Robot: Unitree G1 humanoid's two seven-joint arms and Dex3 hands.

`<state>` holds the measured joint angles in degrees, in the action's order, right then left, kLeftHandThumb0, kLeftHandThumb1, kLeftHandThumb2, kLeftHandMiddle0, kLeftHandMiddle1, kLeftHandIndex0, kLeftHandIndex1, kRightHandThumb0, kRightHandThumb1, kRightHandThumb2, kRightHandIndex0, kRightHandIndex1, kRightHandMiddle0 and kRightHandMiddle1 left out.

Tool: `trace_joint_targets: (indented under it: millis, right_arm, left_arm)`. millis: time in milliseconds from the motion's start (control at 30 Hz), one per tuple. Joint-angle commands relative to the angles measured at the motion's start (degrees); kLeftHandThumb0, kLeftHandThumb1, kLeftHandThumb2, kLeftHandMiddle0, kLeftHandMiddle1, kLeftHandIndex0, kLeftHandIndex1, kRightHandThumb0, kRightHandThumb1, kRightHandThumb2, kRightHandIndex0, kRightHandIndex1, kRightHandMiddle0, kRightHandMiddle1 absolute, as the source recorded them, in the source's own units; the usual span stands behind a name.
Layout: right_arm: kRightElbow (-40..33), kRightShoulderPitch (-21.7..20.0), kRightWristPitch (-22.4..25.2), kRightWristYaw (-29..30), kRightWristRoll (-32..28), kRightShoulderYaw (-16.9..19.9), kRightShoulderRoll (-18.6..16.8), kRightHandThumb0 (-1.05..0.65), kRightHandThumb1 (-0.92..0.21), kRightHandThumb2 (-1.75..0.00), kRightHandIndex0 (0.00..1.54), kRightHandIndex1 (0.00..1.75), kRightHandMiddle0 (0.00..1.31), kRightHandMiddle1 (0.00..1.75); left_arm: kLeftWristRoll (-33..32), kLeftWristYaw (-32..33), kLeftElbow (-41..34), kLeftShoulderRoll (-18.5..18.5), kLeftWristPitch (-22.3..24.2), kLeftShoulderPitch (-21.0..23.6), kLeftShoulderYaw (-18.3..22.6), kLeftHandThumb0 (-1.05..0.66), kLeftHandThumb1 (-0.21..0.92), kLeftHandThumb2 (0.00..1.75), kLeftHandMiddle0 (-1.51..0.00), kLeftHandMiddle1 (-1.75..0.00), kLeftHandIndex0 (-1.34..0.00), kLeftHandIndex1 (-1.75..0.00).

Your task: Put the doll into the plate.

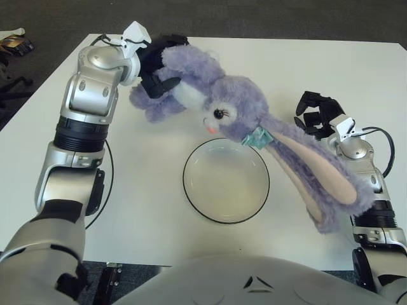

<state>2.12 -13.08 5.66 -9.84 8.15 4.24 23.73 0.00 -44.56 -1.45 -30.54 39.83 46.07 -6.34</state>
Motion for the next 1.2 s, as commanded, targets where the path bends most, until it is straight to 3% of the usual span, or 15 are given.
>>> trace_joint_targets:
  millis: [0, 500, 867, 1167]
  right_arm:
    - [-0.2, -0.6, 0.2, 0.2, 0.9, -0.5, 0.3, -0.52, -0.19, -1.46, 1.21, 1.75, 0.71, 1.75]
    - [-0.8, -0.4, 1.6, 0.5, 1.5, -1.0, 0.1, -0.52, -0.21, -1.44, 1.18, 1.75, 0.7, 1.75]
    - [-0.7, -0.7, 2.5, 0.5, 1.7, -1.1, -0.2, -0.52, -0.21, -1.43, 1.18, 1.75, 0.69, 1.75]
    - [-1.1, -0.5, 2.9, 0.4, 1.9, -1.2, -0.3, -0.52, -0.21, -1.44, 1.18, 1.75, 0.7, 1.75]
  left_arm:
    - [-2.1, 0.1, -4.1, -0.8, 1.3, -1.8, 1.6, 0.0, -0.02, 1.67, -0.91, -1.64, -0.63, -1.75]
    - [-6.4, 2.1, -15.3, -0.9, 3.9, -7.6, 2.5, 0.0, -0.02, 1.7, -0.88, -1.71, -0.63, -1.75]
    - [-8.6, 2.2, -18.7, -2.0, 2.4, -10.0, 2.5, 0.0, -0.07, 1.75, -0.9, -1.72, -0.67, -1.75]
    - [-13.0, 2.1, -22.5, -2.2, 4.2, -12.5, 4.0, 0.0, -0.06, 1.75, -0.89, -1.73, -0.67, -1.75]
